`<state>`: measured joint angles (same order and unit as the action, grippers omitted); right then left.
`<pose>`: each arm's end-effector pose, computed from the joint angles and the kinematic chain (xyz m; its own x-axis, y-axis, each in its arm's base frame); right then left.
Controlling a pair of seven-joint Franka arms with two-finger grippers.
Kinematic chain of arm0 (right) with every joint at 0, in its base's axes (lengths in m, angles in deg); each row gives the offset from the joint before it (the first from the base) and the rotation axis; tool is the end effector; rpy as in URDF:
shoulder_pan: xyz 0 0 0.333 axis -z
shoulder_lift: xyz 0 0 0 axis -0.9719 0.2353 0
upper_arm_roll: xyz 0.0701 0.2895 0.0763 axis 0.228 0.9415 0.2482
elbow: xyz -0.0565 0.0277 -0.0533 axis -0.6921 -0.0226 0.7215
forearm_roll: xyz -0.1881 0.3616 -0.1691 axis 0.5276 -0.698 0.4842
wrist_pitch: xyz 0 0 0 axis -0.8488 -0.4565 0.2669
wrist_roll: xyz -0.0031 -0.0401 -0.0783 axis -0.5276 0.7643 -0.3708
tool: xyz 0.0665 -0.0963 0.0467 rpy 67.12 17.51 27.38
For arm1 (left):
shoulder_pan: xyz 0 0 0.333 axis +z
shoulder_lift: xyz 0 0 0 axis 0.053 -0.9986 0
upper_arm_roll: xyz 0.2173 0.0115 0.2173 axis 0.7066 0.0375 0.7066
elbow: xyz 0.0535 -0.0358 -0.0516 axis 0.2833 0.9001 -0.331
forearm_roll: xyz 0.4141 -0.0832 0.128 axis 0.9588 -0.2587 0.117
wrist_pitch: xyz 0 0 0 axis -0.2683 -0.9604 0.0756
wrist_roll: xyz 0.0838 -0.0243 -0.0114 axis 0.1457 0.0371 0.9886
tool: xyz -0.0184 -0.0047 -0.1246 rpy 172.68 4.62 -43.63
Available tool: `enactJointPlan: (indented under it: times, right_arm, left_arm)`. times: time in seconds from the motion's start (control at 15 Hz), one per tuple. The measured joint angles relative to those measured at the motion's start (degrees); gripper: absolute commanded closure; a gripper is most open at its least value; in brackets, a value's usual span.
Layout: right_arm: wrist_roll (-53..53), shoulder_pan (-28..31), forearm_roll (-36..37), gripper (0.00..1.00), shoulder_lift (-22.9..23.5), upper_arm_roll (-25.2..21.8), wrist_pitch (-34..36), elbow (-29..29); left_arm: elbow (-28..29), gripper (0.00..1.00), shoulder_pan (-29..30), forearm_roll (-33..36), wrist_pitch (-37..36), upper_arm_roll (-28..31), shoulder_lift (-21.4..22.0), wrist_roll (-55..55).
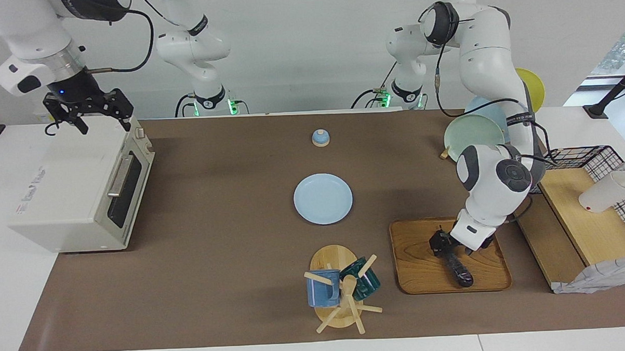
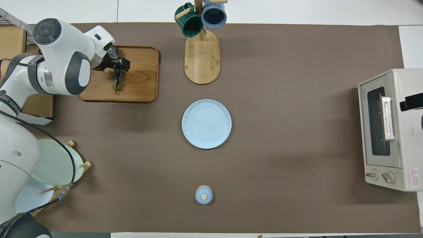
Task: Put eggplant into oven
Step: 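Close the left gripper on the eggplant and lift it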
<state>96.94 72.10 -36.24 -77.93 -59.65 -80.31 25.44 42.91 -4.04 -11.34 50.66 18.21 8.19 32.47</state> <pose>0.5827 -0.0794 0.6097 0.9993 0.0329 -0.0154 0.0331 -0.9993 0.0167 0.7545 -0.1203 0.2642 0.9909 -0.0935 0.0973 -0.0990 -0.9937 0.0532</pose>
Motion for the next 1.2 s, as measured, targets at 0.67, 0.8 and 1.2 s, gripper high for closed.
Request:
enactJointPlan:
  times: [0.67,0.8,1.2]
  right_arm:
    - [0.00,0.03,0.00,0.00,0.00,-0.01,2.28,0.04]
    - [0.00,0.02,0.00,0.21,0.00,-0.01,2.39,0.05]
    - [0.00,-0.17,0.24,1.00,-1.54,0.02,-1.26,5.31]
  left_arm:
    - [1.71,0.99,-0.01,0.03,1.68,-0.02,0.02,-0.05]
    - [1.47,1.00,0.03,0.03,1.53,-0.01,0.11,-0.05]
    - [-1.67,1.00,0.01,-0.84,-3.51,-0.24,2.70,0.18]
